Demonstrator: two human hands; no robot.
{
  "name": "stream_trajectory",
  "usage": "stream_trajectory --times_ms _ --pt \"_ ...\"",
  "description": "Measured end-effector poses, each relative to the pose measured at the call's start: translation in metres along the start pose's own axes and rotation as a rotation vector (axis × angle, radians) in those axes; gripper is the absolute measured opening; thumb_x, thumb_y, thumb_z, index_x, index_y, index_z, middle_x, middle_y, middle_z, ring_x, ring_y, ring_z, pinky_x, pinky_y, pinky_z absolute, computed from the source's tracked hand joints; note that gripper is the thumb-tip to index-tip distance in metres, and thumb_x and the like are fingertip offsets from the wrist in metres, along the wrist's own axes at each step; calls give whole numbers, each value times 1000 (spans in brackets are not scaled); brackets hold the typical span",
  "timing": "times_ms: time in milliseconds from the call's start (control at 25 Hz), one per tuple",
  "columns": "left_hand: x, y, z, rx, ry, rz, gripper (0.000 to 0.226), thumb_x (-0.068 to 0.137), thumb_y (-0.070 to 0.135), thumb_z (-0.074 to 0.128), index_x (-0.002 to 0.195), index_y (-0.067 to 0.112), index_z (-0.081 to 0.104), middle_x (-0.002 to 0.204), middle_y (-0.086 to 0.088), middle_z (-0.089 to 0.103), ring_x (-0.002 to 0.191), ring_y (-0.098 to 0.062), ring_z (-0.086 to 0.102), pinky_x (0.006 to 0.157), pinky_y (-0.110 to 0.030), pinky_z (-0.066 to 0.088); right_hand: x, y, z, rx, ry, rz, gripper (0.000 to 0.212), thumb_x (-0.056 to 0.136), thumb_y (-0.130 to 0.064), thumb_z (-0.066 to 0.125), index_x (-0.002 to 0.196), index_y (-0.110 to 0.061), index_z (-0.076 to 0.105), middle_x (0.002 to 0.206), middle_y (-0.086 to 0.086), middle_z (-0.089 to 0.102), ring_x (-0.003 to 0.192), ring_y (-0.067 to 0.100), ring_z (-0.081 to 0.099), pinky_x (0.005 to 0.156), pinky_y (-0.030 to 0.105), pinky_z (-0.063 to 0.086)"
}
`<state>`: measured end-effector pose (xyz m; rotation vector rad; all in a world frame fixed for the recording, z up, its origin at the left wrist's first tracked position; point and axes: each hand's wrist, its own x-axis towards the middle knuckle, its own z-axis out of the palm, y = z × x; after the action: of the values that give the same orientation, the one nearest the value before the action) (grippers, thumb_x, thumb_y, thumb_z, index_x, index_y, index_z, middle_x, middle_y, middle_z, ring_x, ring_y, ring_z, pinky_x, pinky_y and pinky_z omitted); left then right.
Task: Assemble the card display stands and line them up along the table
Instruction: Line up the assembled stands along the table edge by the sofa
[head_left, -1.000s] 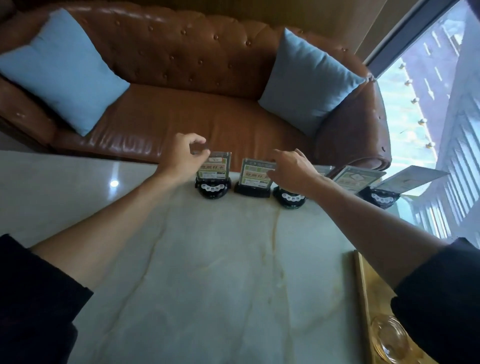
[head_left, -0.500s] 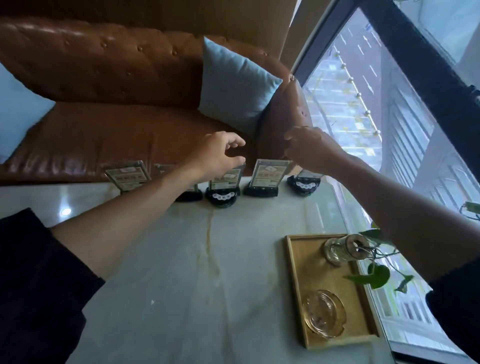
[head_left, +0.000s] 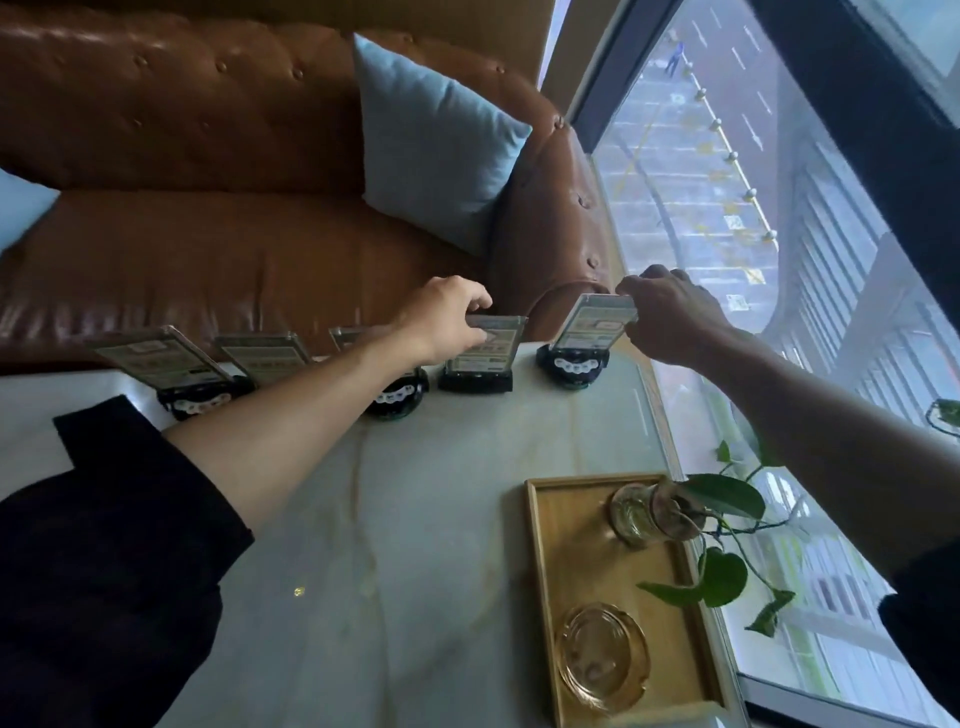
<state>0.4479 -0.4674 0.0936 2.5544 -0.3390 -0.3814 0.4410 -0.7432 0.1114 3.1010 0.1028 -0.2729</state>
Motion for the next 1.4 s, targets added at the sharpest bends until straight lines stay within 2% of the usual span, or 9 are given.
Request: stream_trajectory --times_ms 80,200,360,560,680,880,1040,1200,1400 --pt "7 4 7 64 -40 14 37 79 24 75 115 25 70 113 -2 71 105 -25 65 92 -40 52 5 5 10 12 19 -30 47 85 -11 56 131 -21 55 121 13 60 115 36 53 86 43 44" --pt "14 9 18 141 -82 12 23 81 21 68 103 30 73 103 -1 73 97 -27 66 85 -43 55 14 8 19 88 53 -56 46 85 -6 54 129 -21 58 116 12 61 109 35 56 74 37 41" --pt "21 12 24 125 -132 59 33 82 9 59 102 30 74 102 1 73 101 -25 65 88 -39 51 20 10 24 156 80 -67 46 87 -3 53 124 -28 64 106 11 63 98 35 61 68 33 41" --pt "17 13 20 318 -76 272 42 80 1 61 95 38 76 131 3 54 131 -22 43 103 -44 34 21 4 23 166 126 -45 41 91 -5 53 118 -30 70 91 7 55 95 37 61 66 32 38" --pt "14 14 23 342 -27 213 44 85 -3 58 102 34 76 153 -10 34 131 -34 43 103 -49 40 21 4 20 152 128 -46 43 92 -5 52 120 -33 69 94 8 57 98 37 60 67 32 38" --pt "12 24 26 68 -154 91 51 78 -3 49 114 23 74 126 -8 68 114 -26 64 96 -31 51 21 4 22 157 121 -19 45 91 -6 52 120 -35 68 113 15 69 98 38 62 67 32 38" --pt "18 29 26 45 -281 -8 15 73 17 50 81 25 59 88 -3 56 83 -21 52 74 -30 42 22 6 27 145 113 -13 46 89 -4 50 119 -33 68 109 15 69 94 39 63 65 33 42" --pt "19 29 32 52 -90 61 37 84 6 59 115 26 60 113 -10 69 96 -32 66 70 -33 49 24 8 30 143 103 2 40 90 -5 49 120 -25 66 107 16 70 91 39 63 68 39 52" --pt "30 31 34 140 83 131 53 80 -8 56 116 28 40 92 -8 72 76 -35 68 68 -46 55 23 11 31 201 105 -43 48 88 2 51 124 -26 67 105 21 69 87 40 62 62 35 44"
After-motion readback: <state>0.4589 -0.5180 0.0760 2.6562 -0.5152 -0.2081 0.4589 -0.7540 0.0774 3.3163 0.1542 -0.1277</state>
